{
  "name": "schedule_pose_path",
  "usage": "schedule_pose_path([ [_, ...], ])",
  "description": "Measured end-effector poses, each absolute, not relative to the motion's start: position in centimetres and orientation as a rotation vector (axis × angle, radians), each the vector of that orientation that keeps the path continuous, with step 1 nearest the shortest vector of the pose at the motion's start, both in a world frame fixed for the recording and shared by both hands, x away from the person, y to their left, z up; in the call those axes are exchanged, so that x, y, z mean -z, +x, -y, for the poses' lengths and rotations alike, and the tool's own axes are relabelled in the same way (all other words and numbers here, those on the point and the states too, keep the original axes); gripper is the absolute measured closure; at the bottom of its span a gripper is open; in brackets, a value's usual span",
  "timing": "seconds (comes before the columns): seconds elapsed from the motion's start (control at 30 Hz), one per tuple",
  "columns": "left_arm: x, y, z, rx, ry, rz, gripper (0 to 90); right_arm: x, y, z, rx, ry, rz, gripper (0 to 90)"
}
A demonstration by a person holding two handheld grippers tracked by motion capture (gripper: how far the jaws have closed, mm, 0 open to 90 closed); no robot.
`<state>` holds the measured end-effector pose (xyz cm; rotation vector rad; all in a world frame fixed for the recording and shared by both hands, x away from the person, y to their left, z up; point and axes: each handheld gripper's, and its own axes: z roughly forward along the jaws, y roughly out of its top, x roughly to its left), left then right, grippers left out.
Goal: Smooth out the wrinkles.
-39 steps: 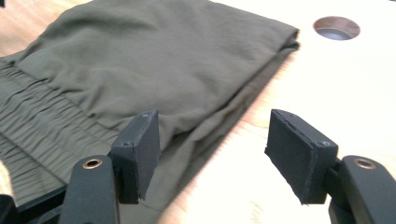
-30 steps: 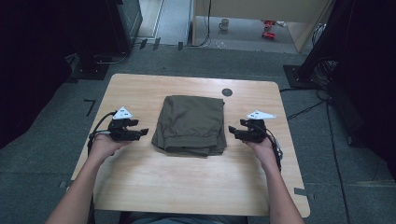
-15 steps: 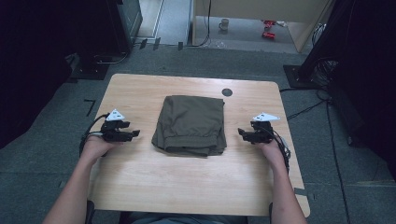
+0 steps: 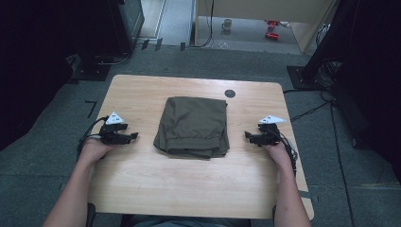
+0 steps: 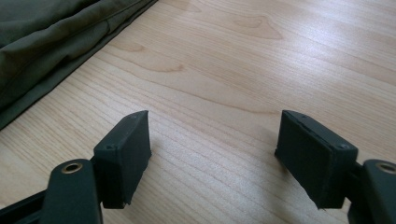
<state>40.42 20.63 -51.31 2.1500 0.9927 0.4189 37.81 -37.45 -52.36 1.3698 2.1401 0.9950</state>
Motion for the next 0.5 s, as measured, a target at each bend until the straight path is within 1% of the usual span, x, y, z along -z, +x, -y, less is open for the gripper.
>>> schedule_pose_path([
  [0.03,51.39,40.44,-20.66,-0.420,2.146,-0.987,31.8,52.36,37.84,37.41,-0.994,1.368,-2.143,23.3],
  [0.07,51.67,40.46,-20.66,-0.424,2.132,-0.968,26.7,52.37,37.91,37.29,-0.989,1.367,-2.150,20.0],
  [0.1,51.67,40.46,-20.66,-0.424,2.132,-0.968,25.7,52.37,37.91,37.29,-0.989,1.367,-2.150,20.0],
  [0.33,51.68,40.47,-20.59,-0.428,2.133,-0.974,24.7,52.40,37.97,37.18,-0.985,1.370,-2.151,18.5],
  [0.5,51.68,40.47,-20.47,-0.433,2.130,-0.987,23.7,52.41,38.02,37.15,-0.976,1.381,-2.146,15.0],
])
